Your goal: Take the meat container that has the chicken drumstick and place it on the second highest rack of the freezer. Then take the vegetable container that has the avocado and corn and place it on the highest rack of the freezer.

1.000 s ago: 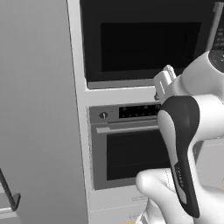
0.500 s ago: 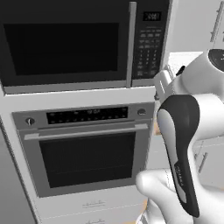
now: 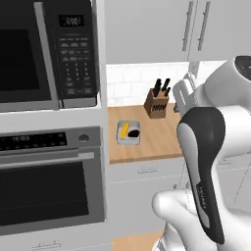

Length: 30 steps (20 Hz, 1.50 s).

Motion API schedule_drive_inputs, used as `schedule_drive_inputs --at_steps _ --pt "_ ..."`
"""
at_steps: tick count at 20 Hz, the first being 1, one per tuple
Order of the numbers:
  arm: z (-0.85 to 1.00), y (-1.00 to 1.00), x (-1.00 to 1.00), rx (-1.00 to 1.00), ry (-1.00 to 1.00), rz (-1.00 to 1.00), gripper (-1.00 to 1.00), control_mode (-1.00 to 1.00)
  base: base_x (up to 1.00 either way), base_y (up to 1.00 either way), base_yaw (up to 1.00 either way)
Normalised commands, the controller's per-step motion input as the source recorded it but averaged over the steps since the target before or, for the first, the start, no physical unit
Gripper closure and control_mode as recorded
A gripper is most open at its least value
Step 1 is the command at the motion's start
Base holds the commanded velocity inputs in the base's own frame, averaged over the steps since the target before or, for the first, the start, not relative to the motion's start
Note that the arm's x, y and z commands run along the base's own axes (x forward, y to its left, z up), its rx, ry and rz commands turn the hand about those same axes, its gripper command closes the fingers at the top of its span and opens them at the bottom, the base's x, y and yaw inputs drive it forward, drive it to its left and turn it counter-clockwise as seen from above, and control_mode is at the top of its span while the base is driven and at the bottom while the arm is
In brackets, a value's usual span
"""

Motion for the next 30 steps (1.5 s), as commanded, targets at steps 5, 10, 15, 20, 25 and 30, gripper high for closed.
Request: schedule_drive_inputs --at_steps 5,10,15,20,25,30 --pt "0.00 0.00 0.00 0.00 0.00 0.00 -1.00 1.00 0.40 -0.65 0.06" --pt "0.00 0.00 0.00 0.00 0.00 0.00 -1.00 1.00 0.34 -0.16 0.20" --pt "0.00 0.00 0.00 0.00 0.00 0.00 -1.00 1.00 0.39 0.00 0.22" --pt "0.00 0.00 0.00 0.00 0.00 0.00 -1.00 1.00 0.55 0.01 0.12" --pt "-0.71 0.00 0.79 0.09 0.08 0.18 -1.00 -1.00 0.14 0.00 0.03" --pt "-1.00 0.39 1.00 -0.01 0.19 0.02 -1.00 -1.00 0.00 0.00 0.00"
